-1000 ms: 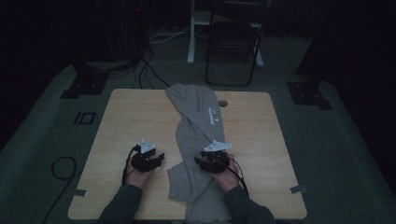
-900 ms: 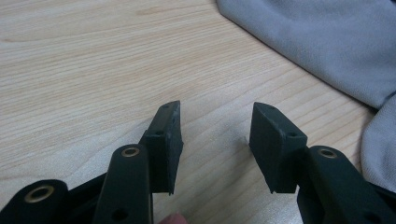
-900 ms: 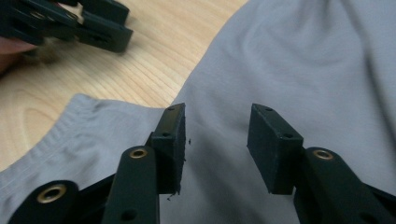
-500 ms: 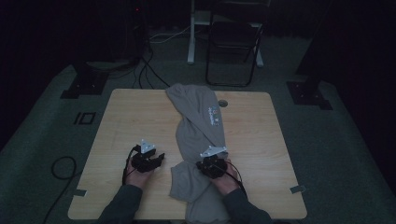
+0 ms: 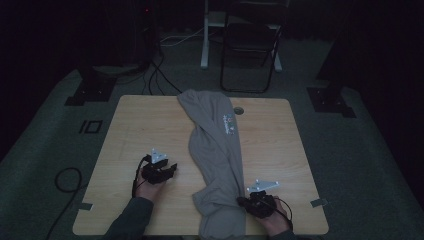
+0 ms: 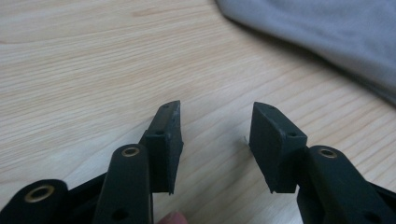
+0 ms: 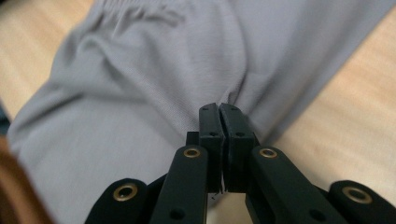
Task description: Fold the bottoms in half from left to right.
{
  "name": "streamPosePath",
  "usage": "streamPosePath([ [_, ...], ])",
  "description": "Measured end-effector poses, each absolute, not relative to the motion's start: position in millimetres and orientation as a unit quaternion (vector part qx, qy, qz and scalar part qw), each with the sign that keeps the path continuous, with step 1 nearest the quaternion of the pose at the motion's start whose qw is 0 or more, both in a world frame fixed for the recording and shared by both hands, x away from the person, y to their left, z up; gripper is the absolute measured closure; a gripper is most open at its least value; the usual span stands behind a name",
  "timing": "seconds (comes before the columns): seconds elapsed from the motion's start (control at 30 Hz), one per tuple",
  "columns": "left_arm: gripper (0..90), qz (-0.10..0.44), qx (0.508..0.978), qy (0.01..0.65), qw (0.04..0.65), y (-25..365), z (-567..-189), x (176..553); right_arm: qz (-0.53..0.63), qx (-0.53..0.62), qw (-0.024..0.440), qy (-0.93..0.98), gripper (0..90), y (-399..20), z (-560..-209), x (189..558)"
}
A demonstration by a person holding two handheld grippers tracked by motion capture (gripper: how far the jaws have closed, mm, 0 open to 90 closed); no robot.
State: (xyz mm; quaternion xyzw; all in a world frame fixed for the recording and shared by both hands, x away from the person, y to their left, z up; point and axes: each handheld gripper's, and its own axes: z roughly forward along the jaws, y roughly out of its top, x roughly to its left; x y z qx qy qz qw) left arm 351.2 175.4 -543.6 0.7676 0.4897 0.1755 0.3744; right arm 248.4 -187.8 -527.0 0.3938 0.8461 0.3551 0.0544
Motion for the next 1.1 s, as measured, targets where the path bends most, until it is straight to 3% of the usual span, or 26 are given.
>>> streamPosePath([
  [0.2, 52.8, 0.147, 0.782, 0.470, 0.383, 149.6, -539.9, 361.7, 0.361, 0.391, 0.064, 0.844, 81.3, -185.1, -525.8, 250.6],
  [0.27, 50.5, 0.130, 0.791, 0.455, 0.386, 126.9, -536.3, 370.2, 0.374, 0.396, 0.099, 0.833, 72.8, -182.4, -519.1, 264.2],
  [0.43, 45.3, 0.111, 0.792, 0.465, 0.379, 102.6, -538.0, 380.4, 0.380, 0.411, 0.157, 0.814, 67.0, -178.4, -511.2, 289.1],
  [0.6, 43.3, 0.119, 0.802, 0.449, 0.375, 85.5, -539.1, 382.9, 0.360, 0.438, 0.168, 0.806, 60.8, -177.4, -519.3, 306.8],
  [0.7, 50.8, 0.142, 0.814, 0.428, 0.367, 75.2, -540.3, 383.0, 0.342, 0.437, 0.176, 0.813, 57.9, -175.2, -525.8, 306.9],
  [0.8, 71.5, 0.150, 0.816, 0.422, 0.365, 71.3, -540.5, 386.9, 0.334, 0.441, 0.174, 0.815, 56.1, -175.7, -530.5, 309.2],
  [0.87, 80.2, 0.143, 0.815, 0.423, 0.369, 73.7, -540.8, 392.1, 0.331, 0.444, 0.171, 0.815, 54.3, -176.7, -533.1, 311.8],
  [1.1, 83.7, 0.162, 0.806, 0.442, 0.358, 90.1, -539.7, 411.6, 0.334, 0.444, 0.163, 0.815, 47.9, -176.7, -538.5, 316.5],
])
